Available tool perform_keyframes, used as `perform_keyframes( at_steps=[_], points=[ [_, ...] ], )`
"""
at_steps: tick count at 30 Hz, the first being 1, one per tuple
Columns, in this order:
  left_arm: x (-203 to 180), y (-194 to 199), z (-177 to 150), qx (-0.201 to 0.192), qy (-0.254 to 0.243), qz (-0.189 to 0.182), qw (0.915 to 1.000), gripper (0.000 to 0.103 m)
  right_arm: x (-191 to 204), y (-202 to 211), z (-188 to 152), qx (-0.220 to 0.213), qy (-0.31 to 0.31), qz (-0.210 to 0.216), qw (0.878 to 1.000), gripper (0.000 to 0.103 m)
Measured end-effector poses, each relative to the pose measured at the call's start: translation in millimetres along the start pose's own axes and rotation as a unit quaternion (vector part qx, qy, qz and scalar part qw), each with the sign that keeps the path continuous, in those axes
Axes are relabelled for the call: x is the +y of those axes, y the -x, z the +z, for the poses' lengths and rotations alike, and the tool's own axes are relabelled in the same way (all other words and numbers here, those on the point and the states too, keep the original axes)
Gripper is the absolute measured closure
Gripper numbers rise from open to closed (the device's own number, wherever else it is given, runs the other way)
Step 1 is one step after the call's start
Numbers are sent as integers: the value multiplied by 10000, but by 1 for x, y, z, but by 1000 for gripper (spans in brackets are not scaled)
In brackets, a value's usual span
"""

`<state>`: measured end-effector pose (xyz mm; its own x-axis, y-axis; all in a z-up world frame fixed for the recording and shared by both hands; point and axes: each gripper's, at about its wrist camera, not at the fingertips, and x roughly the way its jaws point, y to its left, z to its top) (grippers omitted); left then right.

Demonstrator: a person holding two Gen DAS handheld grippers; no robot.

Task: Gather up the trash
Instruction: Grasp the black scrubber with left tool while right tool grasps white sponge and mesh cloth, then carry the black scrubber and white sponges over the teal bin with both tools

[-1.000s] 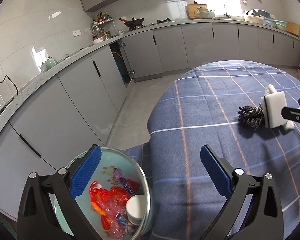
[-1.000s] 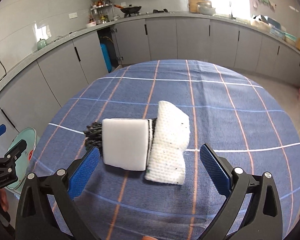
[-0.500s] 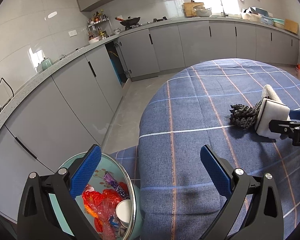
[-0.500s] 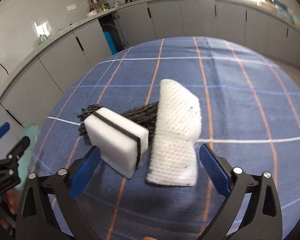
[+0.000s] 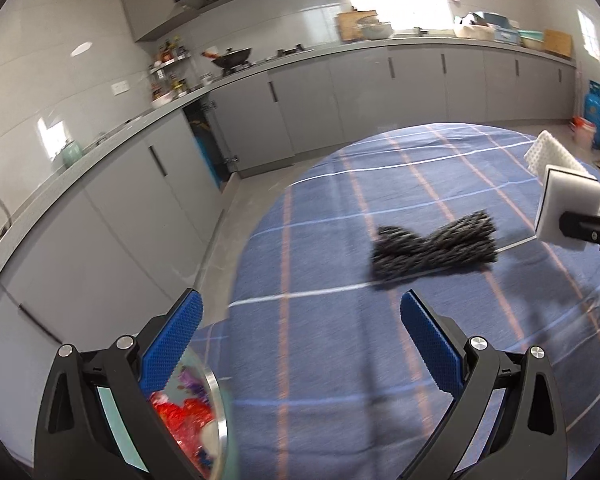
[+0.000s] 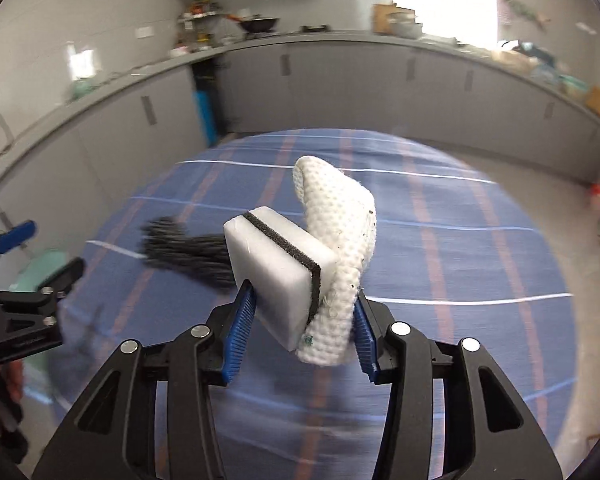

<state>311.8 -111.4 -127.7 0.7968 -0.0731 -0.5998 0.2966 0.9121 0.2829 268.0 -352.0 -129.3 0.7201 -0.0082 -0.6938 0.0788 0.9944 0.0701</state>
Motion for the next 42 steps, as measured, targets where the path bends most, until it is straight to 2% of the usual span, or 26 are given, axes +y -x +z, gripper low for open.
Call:
perform_keyframes(
  at_steps=[3, 8, 13, 17, 19, 21, 24, 25, 26, 27, 29, 32, 42],
  points=[
    [-26, -6, 13, -44, -194, -140, 9997, 6, -22, -2, -3, 15, -75, -325, 9994, 57],
    [-56, -25, 33, 47, -391, -343, 9986, 6, -51, -6, -6, -9, -125, -630, 9979, 57],
    [-80, -55, 43, 372, -582, -453, 9966, 6, -55, -15, -2, 14, -93, -625, 9980, 57],
    [-88, -75, 38, 731, -716, -467, 9937, 7, -50, -22, -1, 58, -2, -513, 9987, 57],
    [-89, -77, 35, 772, -746, -507, 9929, 9, -49, -22, -3, 77, 24, -463, 9989, 57],
    [-89, -77, 35, 778, -734, -599, 9925, 14, -49, -24, -4, 105, 21, -410, 9991, 57],
    [-89, -76, 34, 802, -709, -742, 9915, 28, -47, -26, -5, 136, 38, -381, 9992, 57],
    [-91, -74, 34, 784, -750, -775, 9911, 35, -47, -26, -6, 141, 41, -376, 9992, 57],
    [-93, -72, 34, 778, -780, -836, 9904, 47, -46, -26, -6, 149, 48, -372, 9992, 57],
    [-95, -71, 34, 769, -812, -891, 9897, 52, -45, -27, -7, 156, 57, -367, 9992, 57],
    [-98, -67, 34, 717, -891, -845, 9898, 69, -42, -26, -8, 157, 79, -353, 9992, 57],
    [-94, -61, 35, 666, -873, -804, 9907, 86, -38, -26, -8, 166, 123, -321, 9993, 57],
    [-45, -32, 25, 533, -528, -567, 9956, 89, -5, -24, -4, 111, 383, -74, 9992, 57]
  ],
)
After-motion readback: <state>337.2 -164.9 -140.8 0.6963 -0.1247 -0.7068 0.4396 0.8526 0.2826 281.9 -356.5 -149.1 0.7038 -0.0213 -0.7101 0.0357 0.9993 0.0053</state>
